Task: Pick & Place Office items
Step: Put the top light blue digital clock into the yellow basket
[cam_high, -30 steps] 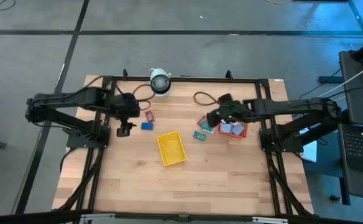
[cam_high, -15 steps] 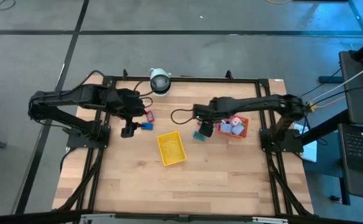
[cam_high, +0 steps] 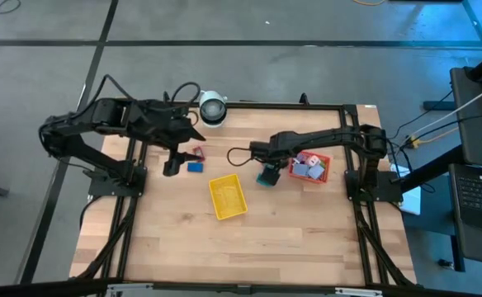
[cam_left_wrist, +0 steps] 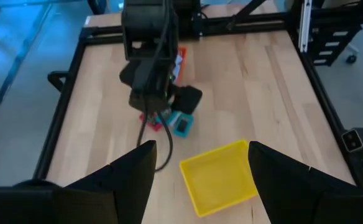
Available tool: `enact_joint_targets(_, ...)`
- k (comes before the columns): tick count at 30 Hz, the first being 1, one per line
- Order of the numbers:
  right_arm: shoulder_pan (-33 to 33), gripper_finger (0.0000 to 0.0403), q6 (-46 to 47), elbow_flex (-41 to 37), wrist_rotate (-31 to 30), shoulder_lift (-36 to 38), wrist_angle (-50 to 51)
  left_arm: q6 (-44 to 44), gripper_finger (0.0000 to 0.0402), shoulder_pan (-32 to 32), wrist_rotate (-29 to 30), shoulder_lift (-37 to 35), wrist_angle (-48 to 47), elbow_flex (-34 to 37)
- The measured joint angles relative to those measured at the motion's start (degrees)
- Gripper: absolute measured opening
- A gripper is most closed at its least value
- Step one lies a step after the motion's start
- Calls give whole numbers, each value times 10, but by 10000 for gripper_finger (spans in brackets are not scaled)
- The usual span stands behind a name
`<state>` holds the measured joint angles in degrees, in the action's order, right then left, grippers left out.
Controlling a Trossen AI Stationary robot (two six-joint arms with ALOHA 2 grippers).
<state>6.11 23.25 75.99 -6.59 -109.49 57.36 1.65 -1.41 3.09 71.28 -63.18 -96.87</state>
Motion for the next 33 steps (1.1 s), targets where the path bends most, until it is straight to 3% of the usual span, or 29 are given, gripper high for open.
enact_joint_targets(14,-10,341,76,21,29,56,-17,0,251,-6,-7,53,-2,-20)
enact_joint_targets(33,-19,341,109,19,33,12,-56,1,251,-39,0,59,7,-20)
